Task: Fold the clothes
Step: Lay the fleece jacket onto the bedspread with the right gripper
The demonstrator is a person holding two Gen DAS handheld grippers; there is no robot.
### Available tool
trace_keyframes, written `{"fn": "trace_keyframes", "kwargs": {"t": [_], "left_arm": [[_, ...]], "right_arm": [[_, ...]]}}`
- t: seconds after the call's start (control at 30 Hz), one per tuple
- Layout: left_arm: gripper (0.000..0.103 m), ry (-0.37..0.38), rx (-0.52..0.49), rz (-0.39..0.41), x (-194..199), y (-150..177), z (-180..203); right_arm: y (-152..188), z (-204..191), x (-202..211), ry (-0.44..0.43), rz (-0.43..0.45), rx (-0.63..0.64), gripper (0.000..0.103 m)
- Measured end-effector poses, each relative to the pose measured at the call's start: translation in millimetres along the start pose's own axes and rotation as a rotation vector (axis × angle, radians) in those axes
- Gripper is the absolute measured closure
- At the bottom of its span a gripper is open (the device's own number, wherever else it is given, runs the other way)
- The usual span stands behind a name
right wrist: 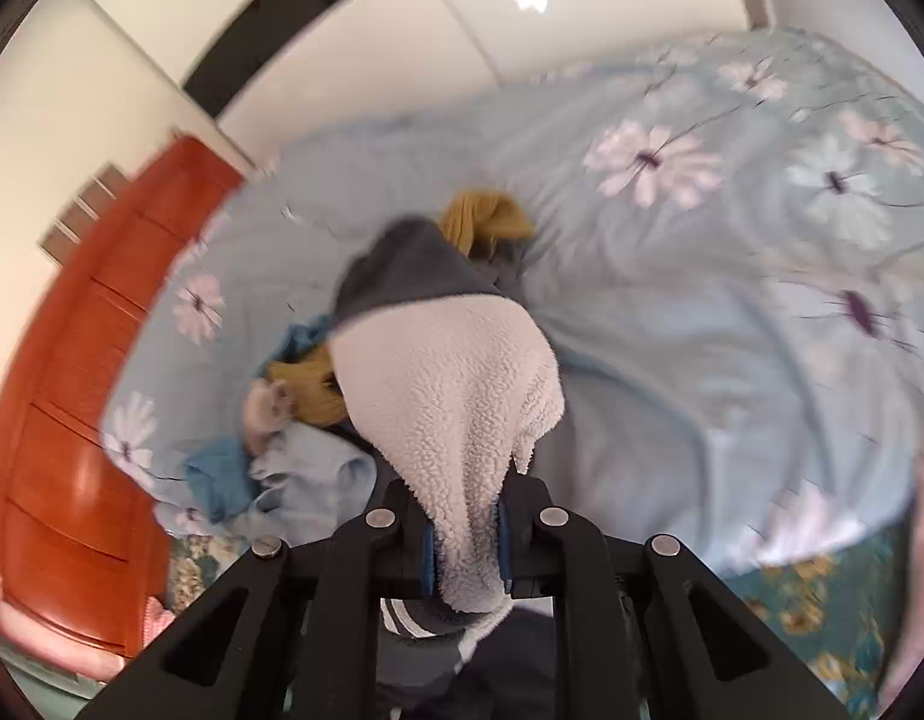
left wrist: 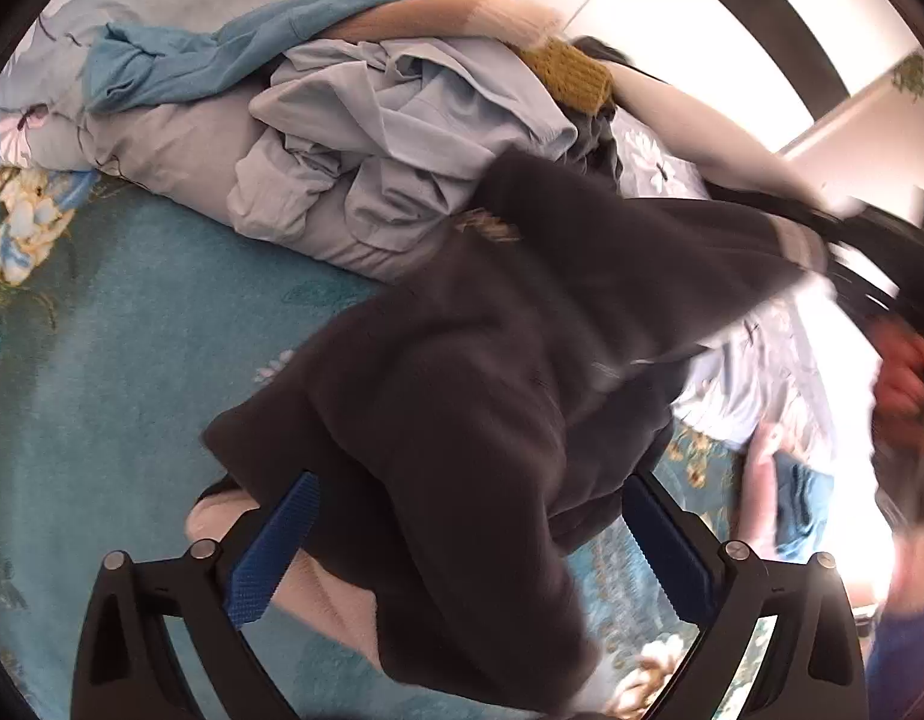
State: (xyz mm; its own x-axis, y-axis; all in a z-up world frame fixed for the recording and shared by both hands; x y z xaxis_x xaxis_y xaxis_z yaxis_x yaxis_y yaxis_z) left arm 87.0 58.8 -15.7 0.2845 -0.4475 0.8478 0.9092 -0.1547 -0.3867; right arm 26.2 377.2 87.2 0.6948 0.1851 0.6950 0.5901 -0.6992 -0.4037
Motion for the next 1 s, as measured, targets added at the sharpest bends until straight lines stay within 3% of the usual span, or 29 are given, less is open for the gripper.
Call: {"fn": "trace_keyframes", "kwargs": {"t": [0.1,0.2,0.33,0.43,0.6,0.73,0.9,1.0], "left_arm": [[0.001,-0.01,-0.018,-0.007,-0.4,6.8,8.1],[0.001,0.005,-0.044,-0.033,-6.2,16.8,21.5],[0.002,0.033,-0.122,-0.063,-14.0,34.8,50.6],[0.002,0.046,-0.184,-0.08,-17.7,44.6,70.6],[0.002,0.064,-0.262,-0.084,-15.2,57.0,91.6],[0.001,0.061,-0.367,-0.079,-13.7,71.1,108.0],[0.001,0.045,-0.471,-0.123,-24.7,99.1,124.1],[0.001,0.01,-0.55,-0.149,-34.2,114.3,137.2]], "right_arm": [[13.9,29.6,74.1,-0.019,0.09,-0.036,0.087],[27.2,81.3,124.3,0.048,0.159,-0.117,0.087],[46.6,168.2,133.7,0.205,0.128,-0.267,0.087],[63.0,222.0,128.5,0.264,0.066,-0.387,0.086],[79.4,261.8,132.6,0.302,0.006,-0.441,0.077],[85.6,266.3,156.9,0.324,0.009,-0.381,0.068],[89.7,244.8,187.9,0.409,0.051,-0.112,0.066],[108.7,212.4,170.5,0.375,-0.056,0.116,0.048]]}}
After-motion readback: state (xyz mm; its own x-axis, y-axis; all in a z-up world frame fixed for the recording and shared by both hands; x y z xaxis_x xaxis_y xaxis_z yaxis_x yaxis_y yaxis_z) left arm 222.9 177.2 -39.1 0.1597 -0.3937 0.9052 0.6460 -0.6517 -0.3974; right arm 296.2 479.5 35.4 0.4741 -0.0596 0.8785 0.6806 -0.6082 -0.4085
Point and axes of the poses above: each gripper's, at about its wrist camera, not at the fingertips, and x roughly against the way its jaws point, z to its right, y to its underside, the point moved 5 cm from there along -x, roughly the way its jaws point, and after that the axes turned 12 degrees about -x, right-handed, at the moved point
